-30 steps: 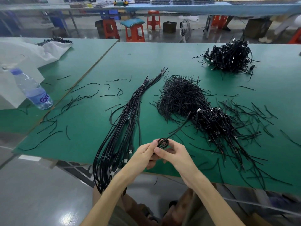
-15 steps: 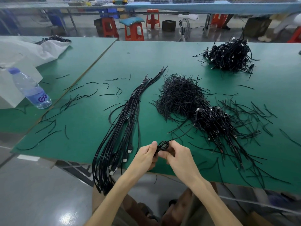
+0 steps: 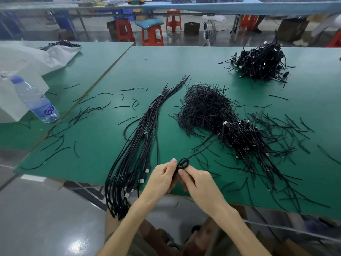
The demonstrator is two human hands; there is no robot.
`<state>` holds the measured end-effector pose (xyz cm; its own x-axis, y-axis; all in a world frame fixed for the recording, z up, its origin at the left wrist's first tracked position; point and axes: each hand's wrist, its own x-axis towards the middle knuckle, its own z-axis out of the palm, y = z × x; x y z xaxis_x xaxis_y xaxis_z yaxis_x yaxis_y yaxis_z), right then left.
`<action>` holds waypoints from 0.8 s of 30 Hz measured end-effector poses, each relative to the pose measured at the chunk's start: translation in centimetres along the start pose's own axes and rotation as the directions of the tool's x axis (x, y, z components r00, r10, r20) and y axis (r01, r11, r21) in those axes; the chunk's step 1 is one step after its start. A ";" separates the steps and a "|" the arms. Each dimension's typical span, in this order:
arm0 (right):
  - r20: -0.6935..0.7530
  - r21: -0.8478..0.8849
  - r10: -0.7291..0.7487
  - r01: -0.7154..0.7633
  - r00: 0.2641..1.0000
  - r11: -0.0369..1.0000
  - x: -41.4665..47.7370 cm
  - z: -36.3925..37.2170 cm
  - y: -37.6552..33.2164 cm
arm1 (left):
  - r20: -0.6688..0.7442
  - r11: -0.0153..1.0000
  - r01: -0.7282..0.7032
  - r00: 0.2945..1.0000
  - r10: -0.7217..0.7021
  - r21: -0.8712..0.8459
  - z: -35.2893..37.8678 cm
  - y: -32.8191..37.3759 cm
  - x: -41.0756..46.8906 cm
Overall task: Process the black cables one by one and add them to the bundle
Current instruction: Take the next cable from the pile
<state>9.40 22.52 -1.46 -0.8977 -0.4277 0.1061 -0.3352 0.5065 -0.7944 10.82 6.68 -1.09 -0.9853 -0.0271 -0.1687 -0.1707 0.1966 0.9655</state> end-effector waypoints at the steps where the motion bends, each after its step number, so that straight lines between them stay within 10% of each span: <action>1: 0.010 -0.009 -0.011 0.011 1.000 1.000 0.0 -0.2 0.0 | -0.006 0.996 -0.038 0.999 0.039 0.081 -0.1 -0.1 0.0; 4: 0.043 -0.044 -0.056 0.057 0.998 0.997 0.2 -0.6 -0.1 | 0.035 0.963 -0.149 0.989 0.145 0.227 -0.6 0.1 0.3; 12: 0.037 0.173 -0.049 0.041 0.998 0.984 0.4 -0.5 -0.7 | 0.138 0.941 -0.183 0.964 0.229 -0.286 -2.3 0.5 0.3; 24: 0.000 0.510 0.039 -0.033 0.999 0.859 0.3 -0.1 -1.8 | 0.092 0.895 -0.162 0.971 0.219 -0.416 -3.3 0.2 0.8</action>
<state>9.66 21.57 0.03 -0.9101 -0.4075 0.0757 -0.1126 0.0673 -0.9914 9.94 3.42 -0.38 -0.9938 0.1073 0.0294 0.0043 -0.2273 0.9738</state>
